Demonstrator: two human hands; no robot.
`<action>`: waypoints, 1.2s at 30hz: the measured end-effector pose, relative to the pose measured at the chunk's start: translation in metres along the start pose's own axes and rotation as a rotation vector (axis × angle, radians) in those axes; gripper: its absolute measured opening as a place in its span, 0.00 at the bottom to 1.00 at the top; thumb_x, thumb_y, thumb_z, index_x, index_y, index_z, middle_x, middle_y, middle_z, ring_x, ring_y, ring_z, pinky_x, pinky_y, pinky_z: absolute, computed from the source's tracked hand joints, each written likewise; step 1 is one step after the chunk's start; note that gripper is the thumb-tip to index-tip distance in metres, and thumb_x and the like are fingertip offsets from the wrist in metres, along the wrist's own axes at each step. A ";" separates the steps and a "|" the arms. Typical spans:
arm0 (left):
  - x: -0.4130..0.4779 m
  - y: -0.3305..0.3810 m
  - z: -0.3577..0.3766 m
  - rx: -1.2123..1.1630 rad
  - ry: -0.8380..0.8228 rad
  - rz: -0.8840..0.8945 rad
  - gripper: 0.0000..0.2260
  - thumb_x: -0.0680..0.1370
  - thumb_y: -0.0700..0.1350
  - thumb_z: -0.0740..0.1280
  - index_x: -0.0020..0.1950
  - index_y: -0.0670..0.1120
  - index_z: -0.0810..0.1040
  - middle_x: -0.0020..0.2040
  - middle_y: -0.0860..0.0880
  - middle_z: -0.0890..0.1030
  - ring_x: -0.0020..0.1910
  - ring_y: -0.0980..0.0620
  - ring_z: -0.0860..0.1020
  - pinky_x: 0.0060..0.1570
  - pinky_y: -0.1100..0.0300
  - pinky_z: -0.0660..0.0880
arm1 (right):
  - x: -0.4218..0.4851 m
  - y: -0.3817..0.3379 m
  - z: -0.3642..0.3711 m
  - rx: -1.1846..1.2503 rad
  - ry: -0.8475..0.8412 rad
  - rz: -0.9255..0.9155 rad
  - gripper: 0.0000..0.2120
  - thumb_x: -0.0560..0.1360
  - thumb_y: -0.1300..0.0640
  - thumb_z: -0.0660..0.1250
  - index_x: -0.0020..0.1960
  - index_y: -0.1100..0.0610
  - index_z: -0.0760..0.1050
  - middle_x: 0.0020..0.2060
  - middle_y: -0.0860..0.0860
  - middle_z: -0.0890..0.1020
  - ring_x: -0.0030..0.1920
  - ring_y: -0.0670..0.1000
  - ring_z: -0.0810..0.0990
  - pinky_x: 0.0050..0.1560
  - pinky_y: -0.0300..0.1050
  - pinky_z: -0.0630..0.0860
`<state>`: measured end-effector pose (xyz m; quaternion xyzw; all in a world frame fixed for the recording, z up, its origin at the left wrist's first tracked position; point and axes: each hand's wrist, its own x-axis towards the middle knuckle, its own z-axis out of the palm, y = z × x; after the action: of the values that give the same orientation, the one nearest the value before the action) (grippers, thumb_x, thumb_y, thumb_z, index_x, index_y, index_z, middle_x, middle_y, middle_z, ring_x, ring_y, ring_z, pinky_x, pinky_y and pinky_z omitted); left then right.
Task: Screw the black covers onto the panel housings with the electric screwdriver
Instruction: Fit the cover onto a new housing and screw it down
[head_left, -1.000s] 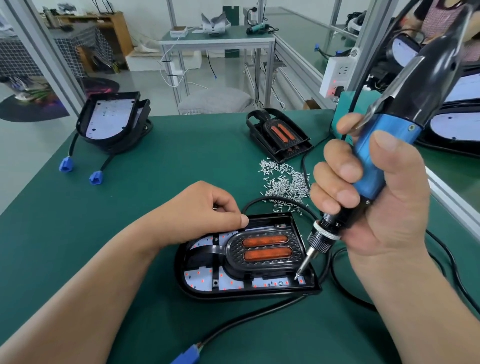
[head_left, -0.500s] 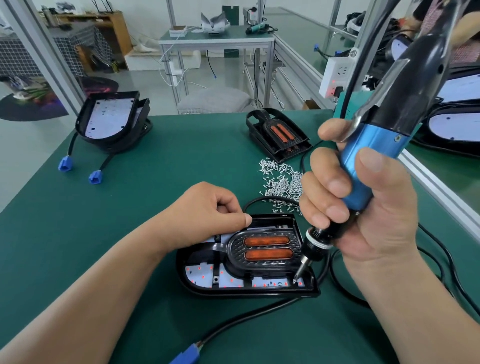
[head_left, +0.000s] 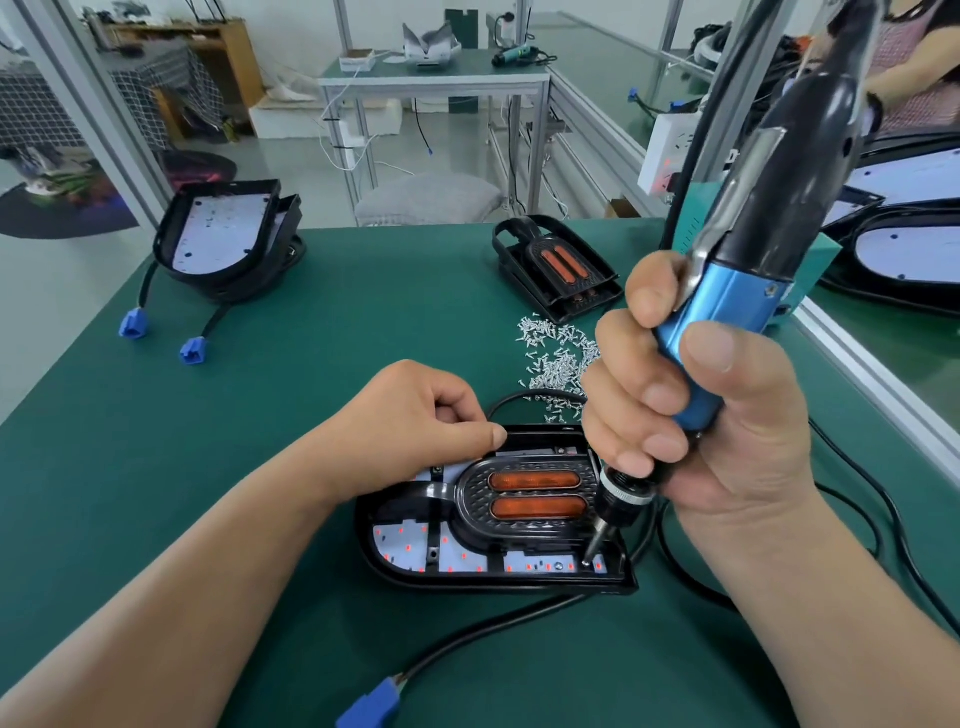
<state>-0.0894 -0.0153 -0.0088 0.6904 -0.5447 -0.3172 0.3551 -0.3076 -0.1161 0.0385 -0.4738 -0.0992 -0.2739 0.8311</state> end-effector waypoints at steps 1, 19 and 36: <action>0.000 0.000 0.000 -0.003 0.001 0.003 0.12 0.74 0.52 0.79 0.38 0.46 0.84 0.27 0.53 0.70 0.29 0.53 0.64 0.30 0.61 0.63 | 0.000 0.001 -0.001 0.007 0.001 0.006 0.17 0.73 0.54 0.79 0.54 0.58 0.74 0.31 0.49 0.75 0.24 0.45 0.72 0.26 0.39 0.73; 0.004 0.002 -0.004 -0.069 0.027 -0.058 0.20 0.75 0.66 0.71 0.42 0.49 0.85 0.34 0.47 0.70 0.33 0.52 0.67 0.35 0.59 0.66 | 0.009 0.002 -0.024 0.061 0.765 -0.256 0.08 0.83 0.50 0.67 0.54 0.55 0.74 0.37 0.47 0.72 0.32 0.45 0.69 0.36 0.40 0.73; 0.016 -0.007 -0.017 -1.102 0.093 -0.316 0.07 0.87 0.46 0.62 0.53 0.44 0.74 0.35 0.52 0.76 0.24 0.61 0.63 0.19 0.70 0.59 | 0.012 0.010 -0.027 0.071 0.823 -0.306 0.08 0.83 0.52 0.68 0.55 0.56 0.74 0.37 0.48 0.73 0.33 0.45 0.72 0.38 0.40 0.75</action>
<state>-0.0684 -0.0272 -0.0065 0.4897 -0.1732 -0.5728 0.6341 -0.2948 -0.1391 0.0224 -0.2763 0.1616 -0.5560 0.7671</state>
